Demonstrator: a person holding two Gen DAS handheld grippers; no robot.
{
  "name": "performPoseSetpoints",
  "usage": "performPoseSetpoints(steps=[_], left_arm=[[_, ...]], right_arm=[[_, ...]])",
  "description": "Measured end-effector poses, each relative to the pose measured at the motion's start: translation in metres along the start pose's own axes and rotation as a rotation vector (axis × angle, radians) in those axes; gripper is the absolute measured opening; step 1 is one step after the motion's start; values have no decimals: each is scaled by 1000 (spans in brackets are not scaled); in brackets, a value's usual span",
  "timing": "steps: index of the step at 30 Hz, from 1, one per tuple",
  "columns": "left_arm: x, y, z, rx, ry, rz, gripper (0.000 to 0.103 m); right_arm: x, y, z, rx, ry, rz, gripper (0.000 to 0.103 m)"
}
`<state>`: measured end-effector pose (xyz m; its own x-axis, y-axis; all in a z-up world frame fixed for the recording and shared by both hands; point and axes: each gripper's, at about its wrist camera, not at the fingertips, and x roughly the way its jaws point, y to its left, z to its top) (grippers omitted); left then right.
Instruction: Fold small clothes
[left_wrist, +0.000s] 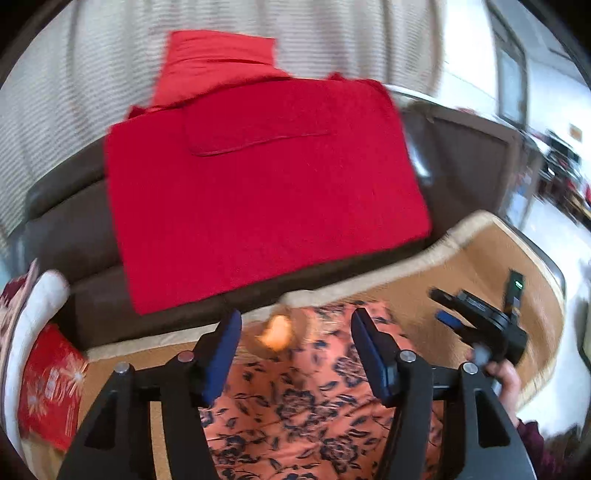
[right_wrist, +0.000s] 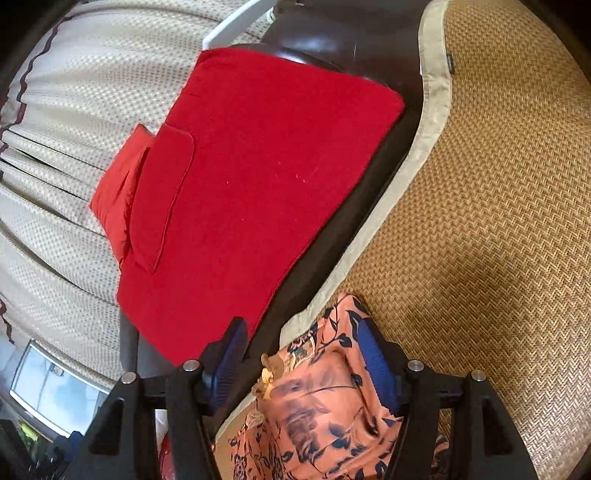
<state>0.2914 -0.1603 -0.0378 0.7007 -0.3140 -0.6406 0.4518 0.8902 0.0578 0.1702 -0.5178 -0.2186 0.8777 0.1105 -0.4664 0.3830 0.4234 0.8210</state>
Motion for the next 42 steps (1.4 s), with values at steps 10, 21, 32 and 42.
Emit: performPoseSetpoints(steps=[10,21,32,42], left_arm=[[79,82,-89,-147,154,257,63],[167,135,-183,-268,340,383,63],[193,157,-208,-296,352,376,86],[155,193,-208,-362,261,406,86]], right_arm=[[52,42,-47,-187,253,55,66],[115,32,-91,-259,389,-216,42],[136,34,-105,-315,366,-302,35],[131,50,-101,-335,369,-299,39]])
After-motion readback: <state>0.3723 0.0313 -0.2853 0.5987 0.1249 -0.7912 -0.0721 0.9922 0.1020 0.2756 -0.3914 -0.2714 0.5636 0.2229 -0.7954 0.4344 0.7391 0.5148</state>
